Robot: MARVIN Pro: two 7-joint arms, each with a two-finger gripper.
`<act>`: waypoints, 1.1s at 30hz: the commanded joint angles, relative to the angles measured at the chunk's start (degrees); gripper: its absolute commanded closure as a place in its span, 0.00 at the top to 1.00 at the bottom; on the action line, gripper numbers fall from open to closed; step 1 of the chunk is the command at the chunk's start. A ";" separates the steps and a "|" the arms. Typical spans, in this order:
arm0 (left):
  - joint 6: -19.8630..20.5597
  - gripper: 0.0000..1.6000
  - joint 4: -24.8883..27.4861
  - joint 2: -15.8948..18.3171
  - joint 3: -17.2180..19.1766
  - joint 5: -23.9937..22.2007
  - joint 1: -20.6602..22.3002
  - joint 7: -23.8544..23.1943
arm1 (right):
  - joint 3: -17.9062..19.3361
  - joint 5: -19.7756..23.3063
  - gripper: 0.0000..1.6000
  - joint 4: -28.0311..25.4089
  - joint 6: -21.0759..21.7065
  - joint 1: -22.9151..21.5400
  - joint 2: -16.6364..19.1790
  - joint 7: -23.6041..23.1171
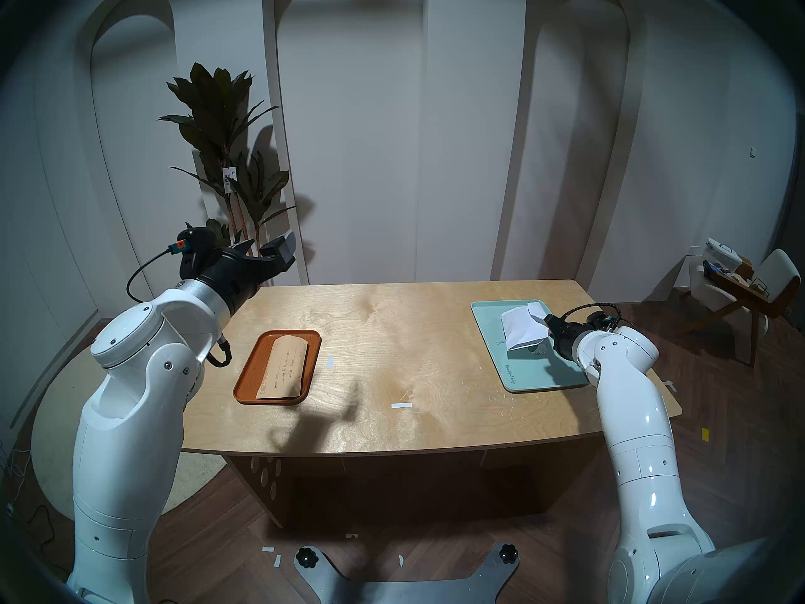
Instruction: Sort the mail into the trays, one tray per recipient
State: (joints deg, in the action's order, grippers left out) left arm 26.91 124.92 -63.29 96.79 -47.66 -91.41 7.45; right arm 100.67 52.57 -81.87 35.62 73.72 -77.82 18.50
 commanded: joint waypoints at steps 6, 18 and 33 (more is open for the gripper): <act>-0.45 1.00 1.03 -0.17 0.22 -0.05 0.87 0.00 | 1.17 -0.26 0.49 -4.53 -0.44 0.57 0.10 0.81; -0.45 1.00 1.03 -0.17 0.23 -0.04 0.87 -0.01 | 1.54 0.74 1.00 -11.29 1.28 4.05 -1.85 3.32; -0.37 1.00 0.92 -0.07 0.23 -0.04 0.82 -0.11 | -12.16 -13.69 1.00 -22.17 -4.36 7.69 4.76 -0.21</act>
State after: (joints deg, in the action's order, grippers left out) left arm 26.91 124.93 -63.30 96.79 -47.64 -91.41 7.41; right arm 94.48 47.25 -98.01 34.98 80.55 -77.77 19.39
